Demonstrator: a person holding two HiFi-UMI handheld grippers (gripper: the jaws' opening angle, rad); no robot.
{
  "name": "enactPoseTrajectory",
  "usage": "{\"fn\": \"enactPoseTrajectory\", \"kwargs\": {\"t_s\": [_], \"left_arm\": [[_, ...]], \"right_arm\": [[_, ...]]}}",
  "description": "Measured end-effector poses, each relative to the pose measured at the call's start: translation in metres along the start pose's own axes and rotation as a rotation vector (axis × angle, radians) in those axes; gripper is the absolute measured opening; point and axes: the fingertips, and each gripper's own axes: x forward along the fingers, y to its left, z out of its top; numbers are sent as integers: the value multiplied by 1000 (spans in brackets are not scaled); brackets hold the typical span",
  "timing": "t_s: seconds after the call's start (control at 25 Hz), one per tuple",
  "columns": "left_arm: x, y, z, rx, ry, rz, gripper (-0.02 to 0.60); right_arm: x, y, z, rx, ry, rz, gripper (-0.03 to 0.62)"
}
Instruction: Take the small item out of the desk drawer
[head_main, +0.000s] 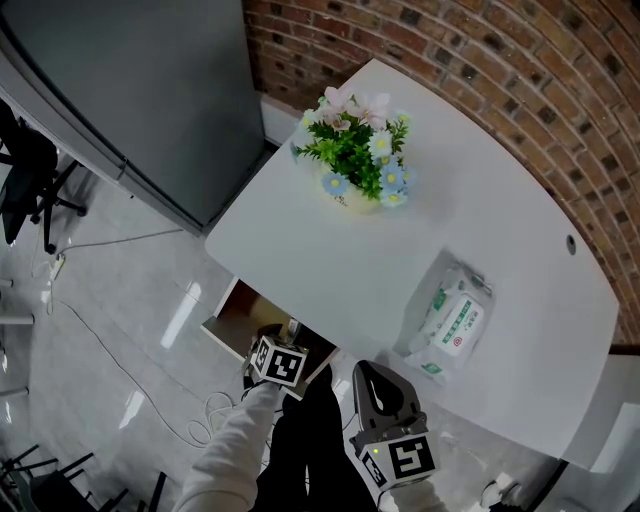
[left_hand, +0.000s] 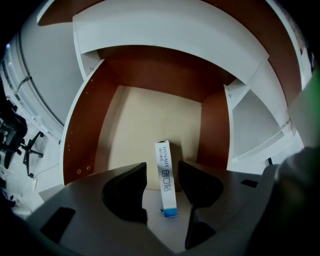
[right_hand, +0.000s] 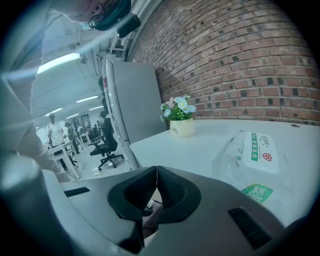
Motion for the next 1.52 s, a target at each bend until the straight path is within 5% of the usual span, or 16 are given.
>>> {"fn": "enactPoseTrajectory", "kwargs": {"t_s": [0.48,0.8,1.12,1.52], "left_arm": [[30,1,-16,-12,95,-26,202],[36,-4,-16,2,104,-21,112],[23,-5,-12,-16,71,-19,89],[-48,0,18,-30,-78,-15,89]], "right_arm": [[7,2,-2,2,8,25,28],[7,5,-7,0,22,37,28],[3,9,-6,-7,17,40,28],[-4,26,11,-26,-30,52,28]]}}
